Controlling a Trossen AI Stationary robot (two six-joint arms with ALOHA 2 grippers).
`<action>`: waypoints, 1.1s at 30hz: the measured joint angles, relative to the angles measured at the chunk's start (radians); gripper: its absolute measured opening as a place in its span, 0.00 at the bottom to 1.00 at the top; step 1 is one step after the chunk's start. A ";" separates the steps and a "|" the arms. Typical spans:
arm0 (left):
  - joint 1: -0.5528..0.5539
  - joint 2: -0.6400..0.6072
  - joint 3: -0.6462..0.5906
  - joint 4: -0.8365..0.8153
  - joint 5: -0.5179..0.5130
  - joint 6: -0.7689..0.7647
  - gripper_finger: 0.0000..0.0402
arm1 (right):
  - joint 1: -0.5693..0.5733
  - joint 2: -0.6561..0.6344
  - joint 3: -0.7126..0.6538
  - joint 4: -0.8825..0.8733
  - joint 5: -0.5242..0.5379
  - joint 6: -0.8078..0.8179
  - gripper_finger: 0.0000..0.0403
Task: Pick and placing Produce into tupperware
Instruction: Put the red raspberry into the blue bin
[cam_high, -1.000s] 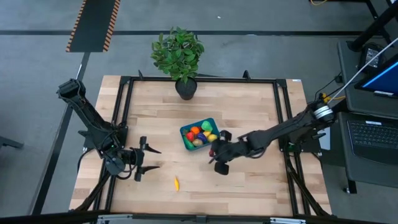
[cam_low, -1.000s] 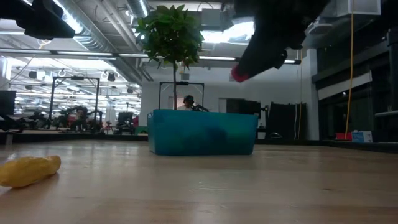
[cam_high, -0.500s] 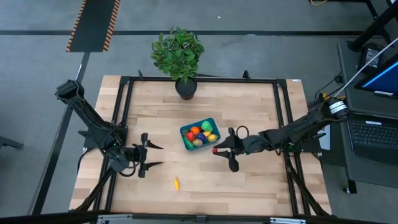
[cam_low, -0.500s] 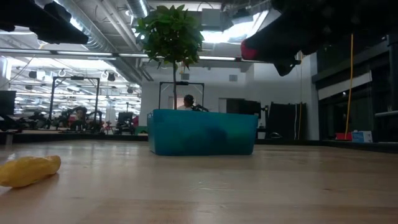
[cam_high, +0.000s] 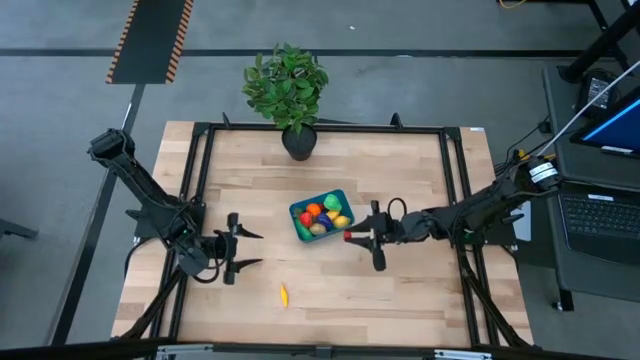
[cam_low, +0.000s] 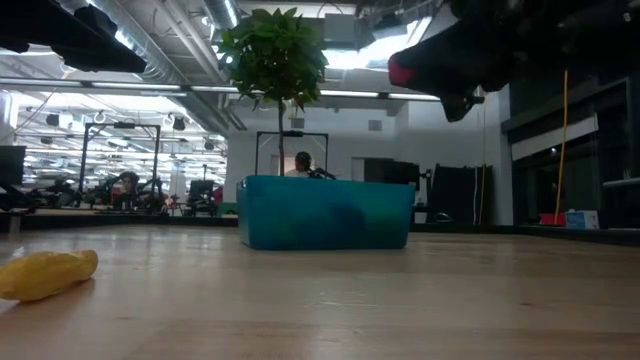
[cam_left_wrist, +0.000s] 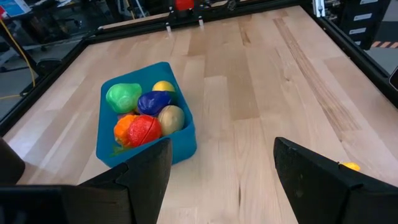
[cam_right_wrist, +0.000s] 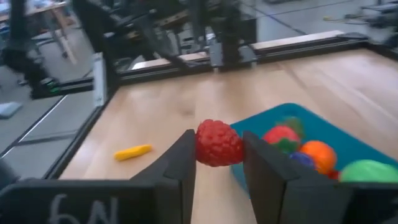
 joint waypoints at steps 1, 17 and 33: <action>0.001 0.000 0.000 0.000 0.000 0.000 0.68 | -0.007 0.000 0.000 0.000 0.014 0.004 0.27; 0.001 0.000 0.000 -0.001 0.000 0.006 0.68 | -0.049 0.001 0.103 -0.282 0.247 0.076 0.27; 0.001 0.000 0.000 -0.019 0.000 0.007 0.68 | -0.154 0.054 0.445 -0.986 -0.013 0.158 0.27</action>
